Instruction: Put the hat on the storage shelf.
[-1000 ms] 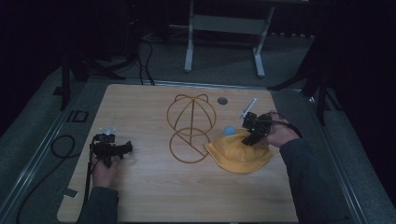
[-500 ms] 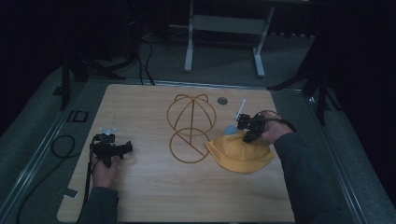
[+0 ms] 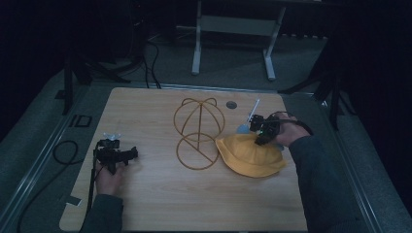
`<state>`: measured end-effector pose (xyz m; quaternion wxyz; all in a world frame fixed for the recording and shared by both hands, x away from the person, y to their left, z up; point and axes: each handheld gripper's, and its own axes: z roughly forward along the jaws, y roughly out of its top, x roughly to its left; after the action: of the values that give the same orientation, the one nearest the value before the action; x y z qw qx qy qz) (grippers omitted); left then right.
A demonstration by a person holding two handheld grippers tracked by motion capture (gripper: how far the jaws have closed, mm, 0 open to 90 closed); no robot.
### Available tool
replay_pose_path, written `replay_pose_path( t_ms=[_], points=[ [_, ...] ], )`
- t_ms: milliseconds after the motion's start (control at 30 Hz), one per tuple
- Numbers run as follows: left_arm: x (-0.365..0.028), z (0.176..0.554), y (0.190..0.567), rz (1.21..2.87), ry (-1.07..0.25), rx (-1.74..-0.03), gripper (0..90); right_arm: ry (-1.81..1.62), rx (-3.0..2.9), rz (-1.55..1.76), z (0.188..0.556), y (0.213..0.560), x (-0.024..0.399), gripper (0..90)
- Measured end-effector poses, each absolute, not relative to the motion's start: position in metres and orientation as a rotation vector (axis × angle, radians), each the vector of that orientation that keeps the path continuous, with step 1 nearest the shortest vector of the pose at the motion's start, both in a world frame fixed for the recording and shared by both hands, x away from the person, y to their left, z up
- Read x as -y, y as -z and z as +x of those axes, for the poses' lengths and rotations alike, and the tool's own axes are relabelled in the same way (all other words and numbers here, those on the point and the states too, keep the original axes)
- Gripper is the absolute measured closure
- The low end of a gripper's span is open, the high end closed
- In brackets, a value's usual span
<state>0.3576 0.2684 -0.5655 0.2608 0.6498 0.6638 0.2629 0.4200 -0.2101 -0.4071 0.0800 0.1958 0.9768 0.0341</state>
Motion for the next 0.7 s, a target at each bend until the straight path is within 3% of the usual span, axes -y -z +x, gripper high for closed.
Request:
replay_pose_path(
  t_ms=[700],
  points=[
    [-0.268, 0.358, 0.566, 1.760, -0.711, -1.797, 1.2, -0.250, -2.840, 0.713, 0.431, 0.382, 0.229, 83.5]
  ],
)
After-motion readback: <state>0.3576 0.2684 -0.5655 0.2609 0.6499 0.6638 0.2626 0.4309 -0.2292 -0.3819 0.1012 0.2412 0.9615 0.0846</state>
